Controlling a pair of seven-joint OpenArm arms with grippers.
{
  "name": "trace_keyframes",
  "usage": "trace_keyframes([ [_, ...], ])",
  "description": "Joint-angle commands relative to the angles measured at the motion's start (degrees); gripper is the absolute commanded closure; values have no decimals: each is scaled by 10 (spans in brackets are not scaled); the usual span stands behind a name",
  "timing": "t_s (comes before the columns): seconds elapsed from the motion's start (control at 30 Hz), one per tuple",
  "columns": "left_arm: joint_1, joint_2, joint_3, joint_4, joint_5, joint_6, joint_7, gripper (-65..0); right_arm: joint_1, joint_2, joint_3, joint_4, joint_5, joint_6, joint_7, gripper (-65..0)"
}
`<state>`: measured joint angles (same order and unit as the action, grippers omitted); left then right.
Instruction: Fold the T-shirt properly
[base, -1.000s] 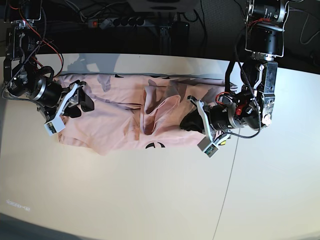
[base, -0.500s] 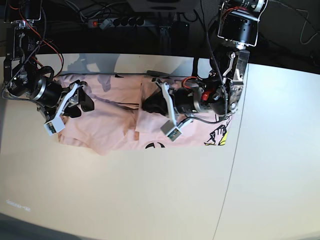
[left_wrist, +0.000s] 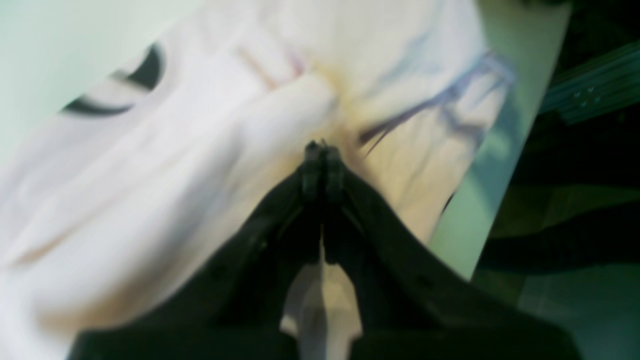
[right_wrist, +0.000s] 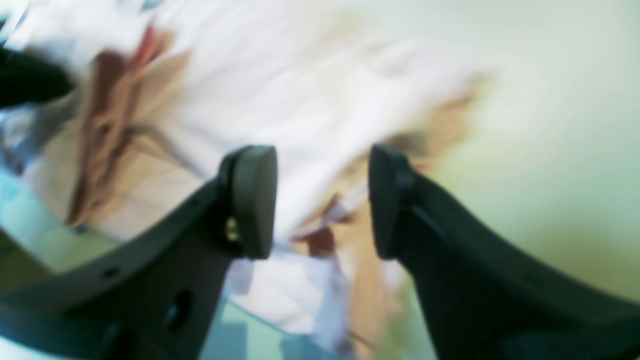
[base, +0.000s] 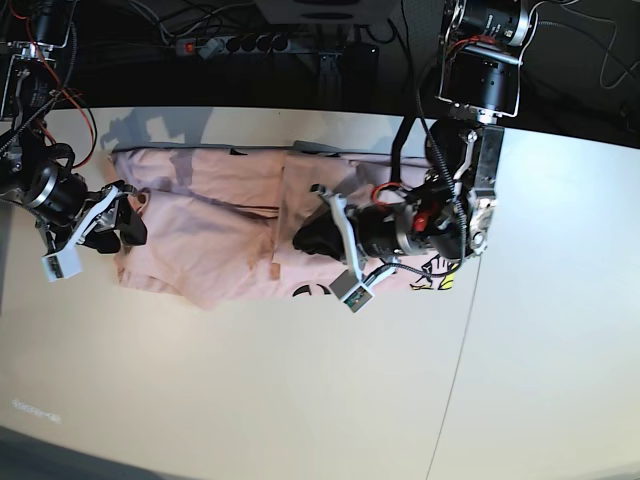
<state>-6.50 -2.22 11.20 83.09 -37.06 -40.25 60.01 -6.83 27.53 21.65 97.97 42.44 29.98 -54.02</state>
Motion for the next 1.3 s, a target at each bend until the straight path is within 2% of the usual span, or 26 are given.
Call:
trace_keyframes([
  [0.0, -11, -9, -1, 8, -16, 2, -10, 0, 4, 14, 12, 6, 4, 43, 10, -304],
  [0.07, -11, -28, -1, 8, -25, 2, -10, 0, 5, 25, 17, -6, -2, 43, 11, -326],
  [0.13, -11, -46, -1, 8, -30, 2, -10, 0, 5, 35, 16, -26, -2, 43, 15, -395],
  [0.2, -11, -60, -1, 9, -35, 2, -7, 0, 5, 42, 16, -50, -2, 43, 33, -437],
  [0.37, -11, -89, -1, 8, -43, 2, -2, 0, 8, 42, 17, -96, -1, 43, 43, -437],
  [0.63, -11, -119, -15, 9, -56, 2, -2, 0, 8, 29, 17, -172, 105, 43, -2, -437],
  [0.77, -11, -120, -27, 9, -56, 2, -2, 0, 12, 24, 17, -227, 134, 44, -4, -437],
  [0.97, -11, -119, -28, 9, -71, 2, -2, 0, 52, 9, 15, -294, 185, 46, -58, -437],
  [1.27, -11, -121, -34, 9, -71, 2, -2, 0, 65, 9, -23, -306, 187, 46, -71, -436],
])
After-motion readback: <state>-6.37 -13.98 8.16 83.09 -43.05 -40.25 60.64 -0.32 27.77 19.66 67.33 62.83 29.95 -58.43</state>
